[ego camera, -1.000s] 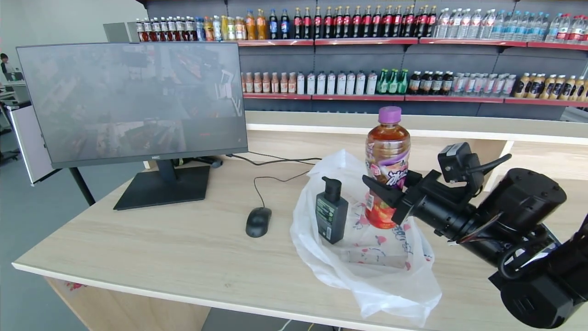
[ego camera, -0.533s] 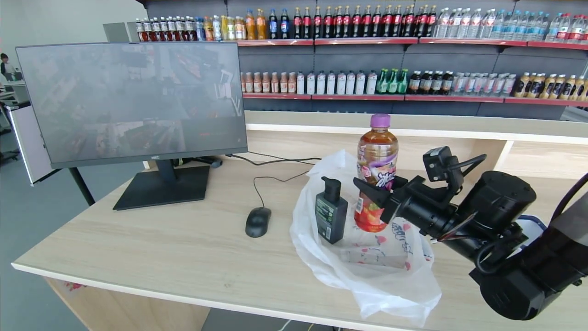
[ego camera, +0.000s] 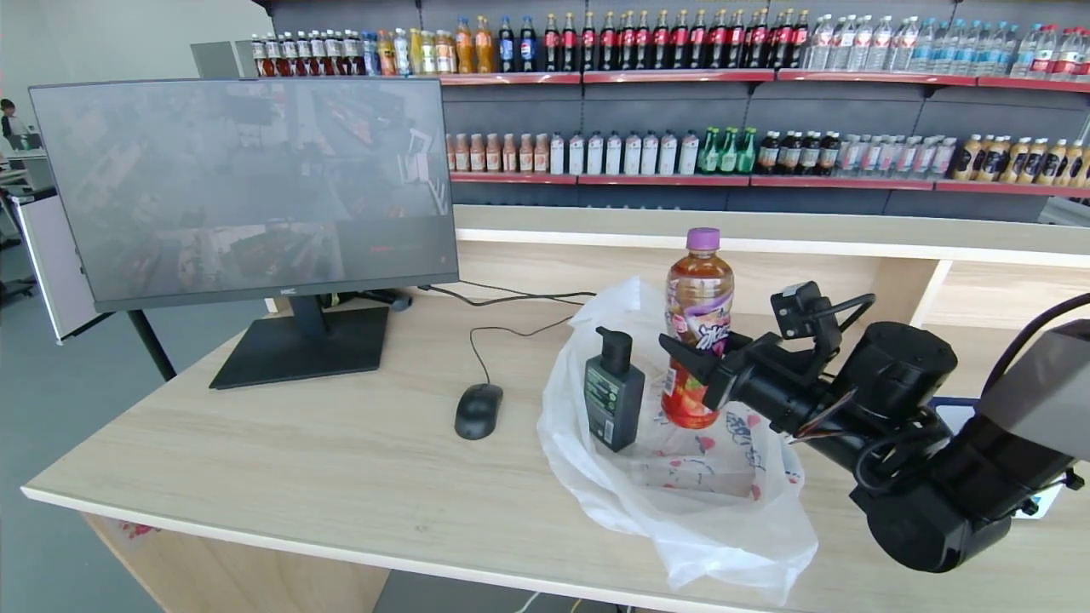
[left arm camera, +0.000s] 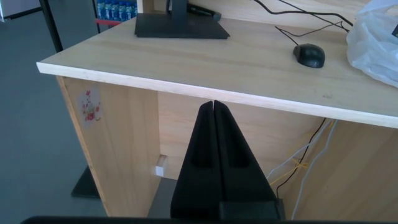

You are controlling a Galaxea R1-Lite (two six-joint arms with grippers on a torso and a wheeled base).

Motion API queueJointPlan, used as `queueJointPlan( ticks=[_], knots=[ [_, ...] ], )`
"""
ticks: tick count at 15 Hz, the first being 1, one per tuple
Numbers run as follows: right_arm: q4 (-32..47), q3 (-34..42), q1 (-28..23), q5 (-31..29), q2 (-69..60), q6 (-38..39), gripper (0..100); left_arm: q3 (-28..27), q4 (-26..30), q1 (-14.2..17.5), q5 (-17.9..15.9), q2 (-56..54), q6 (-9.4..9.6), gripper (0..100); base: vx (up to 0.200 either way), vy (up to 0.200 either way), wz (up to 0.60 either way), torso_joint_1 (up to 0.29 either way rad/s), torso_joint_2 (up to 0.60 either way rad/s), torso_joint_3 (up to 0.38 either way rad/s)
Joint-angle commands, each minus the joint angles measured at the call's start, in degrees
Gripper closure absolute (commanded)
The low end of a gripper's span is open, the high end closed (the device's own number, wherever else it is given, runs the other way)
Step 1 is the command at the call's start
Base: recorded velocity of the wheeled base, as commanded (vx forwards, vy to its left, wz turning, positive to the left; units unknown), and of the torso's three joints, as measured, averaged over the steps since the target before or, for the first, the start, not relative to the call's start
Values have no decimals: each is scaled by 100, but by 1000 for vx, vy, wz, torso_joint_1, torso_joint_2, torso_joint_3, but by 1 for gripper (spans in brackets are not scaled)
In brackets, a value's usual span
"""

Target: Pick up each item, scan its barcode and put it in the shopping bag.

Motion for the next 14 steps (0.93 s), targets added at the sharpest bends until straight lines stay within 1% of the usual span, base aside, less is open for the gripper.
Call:
queueJointPlan(
  ticks=[1,7,10,14],
  knots=[
    [-8,-35,-5,8,130,0,100,-1,-1,0,0,-2,-4,100,0,0,0,0,0,0],
    [-8,-316,-93,8,394,-53,100,-1,-1,0,0,-2,-4,100,0,0,0,0,0,0],
    [-8,-272,-93,8,420,-71,100,-1,-1,0,0,-2,-4,100,0,0,0,0,0,0],
    [-8,-246,-260,17,561,-150,100,-1,-1,0,0,-2,-4,100,0,0,0,0,0,0]
  ],
)
